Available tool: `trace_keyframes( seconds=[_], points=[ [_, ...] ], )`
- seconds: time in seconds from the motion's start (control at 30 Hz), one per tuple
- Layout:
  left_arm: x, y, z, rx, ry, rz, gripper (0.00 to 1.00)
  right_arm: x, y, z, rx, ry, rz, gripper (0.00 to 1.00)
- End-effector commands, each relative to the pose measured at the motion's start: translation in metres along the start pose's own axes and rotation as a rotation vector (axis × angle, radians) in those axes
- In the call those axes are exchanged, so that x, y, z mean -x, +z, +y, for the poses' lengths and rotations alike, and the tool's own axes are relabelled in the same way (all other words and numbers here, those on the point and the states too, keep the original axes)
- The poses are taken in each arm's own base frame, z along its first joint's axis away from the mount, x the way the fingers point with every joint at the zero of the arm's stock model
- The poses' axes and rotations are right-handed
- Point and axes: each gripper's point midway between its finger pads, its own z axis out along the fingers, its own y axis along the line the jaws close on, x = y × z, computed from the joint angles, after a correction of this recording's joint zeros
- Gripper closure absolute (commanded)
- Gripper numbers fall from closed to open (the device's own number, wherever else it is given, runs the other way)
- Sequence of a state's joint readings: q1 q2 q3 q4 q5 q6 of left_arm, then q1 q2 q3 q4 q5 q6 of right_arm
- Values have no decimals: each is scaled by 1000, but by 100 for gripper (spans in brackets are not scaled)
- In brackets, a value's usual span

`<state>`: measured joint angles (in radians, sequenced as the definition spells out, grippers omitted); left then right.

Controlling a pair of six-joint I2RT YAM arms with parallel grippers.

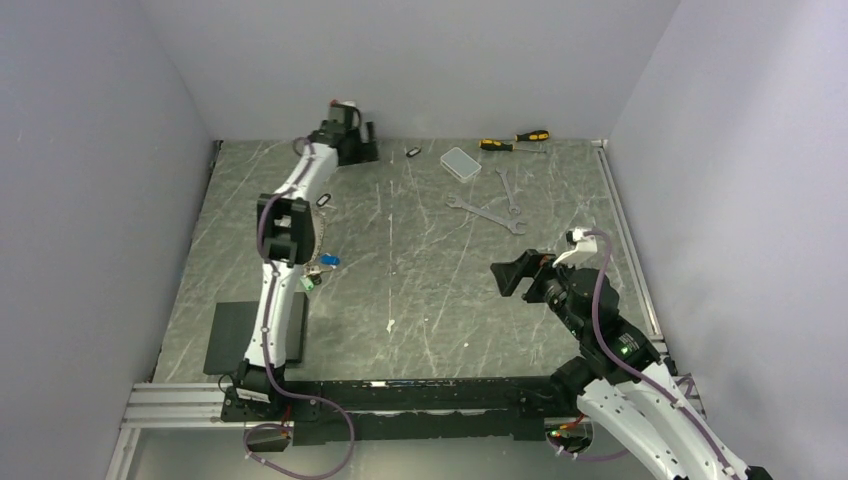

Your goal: Put the keys on the keyring

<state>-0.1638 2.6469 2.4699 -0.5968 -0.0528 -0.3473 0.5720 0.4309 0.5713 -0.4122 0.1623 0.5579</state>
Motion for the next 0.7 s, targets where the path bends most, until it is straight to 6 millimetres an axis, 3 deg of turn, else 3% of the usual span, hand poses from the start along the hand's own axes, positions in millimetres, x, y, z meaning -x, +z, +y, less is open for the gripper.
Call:
trace_keyframes(
  seconds=[0.0, 0.23, 0.33, 0.53, 0.67],
  points=[
    [21, -17, -80, -267, 7, -101, 1, 2, 1, 13, 67, 17, -13, 0],
    [32, 0, -167, -460, -54, -268, 1, -10, 7, 21, 116, 38, 26, 0],
    [40, 7, -188, -515, -123, -390, 1, -12, 6, 22, 123, 43, 39, 0],
    [50, 23, -209, -615, -297, -535, 1, -19, 4, 21, 134, 71, 44, 0],
    [32, 41, -212, -621, -346, -543, 1, -19, 2, 19, 121, 78, 54, 0]
  ],
)
